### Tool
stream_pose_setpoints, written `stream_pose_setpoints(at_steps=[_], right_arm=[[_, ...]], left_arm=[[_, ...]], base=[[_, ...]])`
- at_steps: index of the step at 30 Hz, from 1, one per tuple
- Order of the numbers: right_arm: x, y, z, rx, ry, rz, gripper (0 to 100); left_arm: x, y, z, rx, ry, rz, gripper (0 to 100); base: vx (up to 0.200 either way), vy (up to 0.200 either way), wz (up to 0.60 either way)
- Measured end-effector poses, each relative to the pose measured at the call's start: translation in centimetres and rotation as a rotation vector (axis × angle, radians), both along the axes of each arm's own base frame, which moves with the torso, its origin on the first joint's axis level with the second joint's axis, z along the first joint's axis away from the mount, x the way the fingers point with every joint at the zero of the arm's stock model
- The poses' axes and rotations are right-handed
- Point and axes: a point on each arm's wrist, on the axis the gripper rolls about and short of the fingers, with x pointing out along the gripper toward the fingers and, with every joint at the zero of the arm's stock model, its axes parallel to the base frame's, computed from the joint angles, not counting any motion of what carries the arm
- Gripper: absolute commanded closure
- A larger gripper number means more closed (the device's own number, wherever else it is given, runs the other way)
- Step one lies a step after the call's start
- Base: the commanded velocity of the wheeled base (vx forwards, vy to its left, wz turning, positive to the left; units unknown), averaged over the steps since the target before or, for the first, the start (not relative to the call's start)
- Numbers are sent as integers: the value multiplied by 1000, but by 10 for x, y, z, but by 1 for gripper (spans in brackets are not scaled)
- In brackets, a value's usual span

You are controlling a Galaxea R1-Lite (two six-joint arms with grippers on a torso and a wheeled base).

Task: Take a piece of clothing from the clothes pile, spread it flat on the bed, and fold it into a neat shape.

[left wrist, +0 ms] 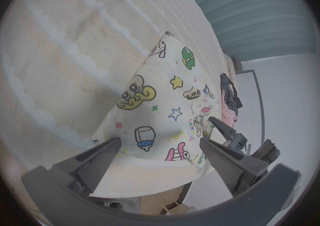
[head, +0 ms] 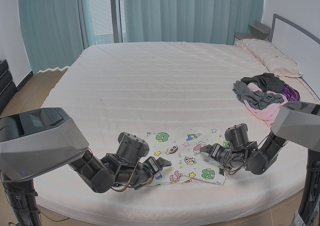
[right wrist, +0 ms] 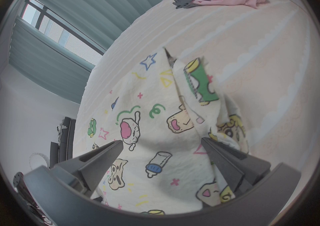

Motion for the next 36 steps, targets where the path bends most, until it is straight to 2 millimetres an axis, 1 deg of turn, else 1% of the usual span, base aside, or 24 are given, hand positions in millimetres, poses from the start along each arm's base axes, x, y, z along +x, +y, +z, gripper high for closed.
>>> stream_pose_setpoints(at_steps=[4, 8, 13, 17, 20, 25, 30, 32, 36], right_arm=[[-3, -6, 17, 12, -35, -12, 0], [-7, -16, 35, 9, -80, -11, 0], [-12, -36, 48, -64, -123, 17, 0], [-17, -46, 48, -113, -125, 49, 0], [-18, -50, 43, -121, -108, 68, 0], [-12, -50, 29, -103, -77, 109, 0], [-2, -45, 12, -75, -61, 152, 0], [1, -44, 5, -63, -56, 168, 0], [3, -42, -3, -46, -39, 191, 0]], left_arm=[[-4, 1, 4, 5, -1, -9, 0], [-5, 7, 19, -15, -34, 0, 0], [5, 28, 43, -16, -127, 19, 0], [15, 47, 51, 45, -212, -1, 0], [23, 57, 46, 92, -235, -10, 0], [34, 61, 22, 175, -230, -59, 0], [51, 56, 6, 190, -231, -78, 0], [57, 53, 2, 178, -234, -91, 0], [63, 46, -2, 141, -230, -131, 0]], base=[[0, 0, 0], [0, 0, 0], [0, 0, 0], [0, 0, 0], [0, 0, 0], [0, 0, 0], [0, 0, 0], [0, 0, 0], [0, 0, 0]])
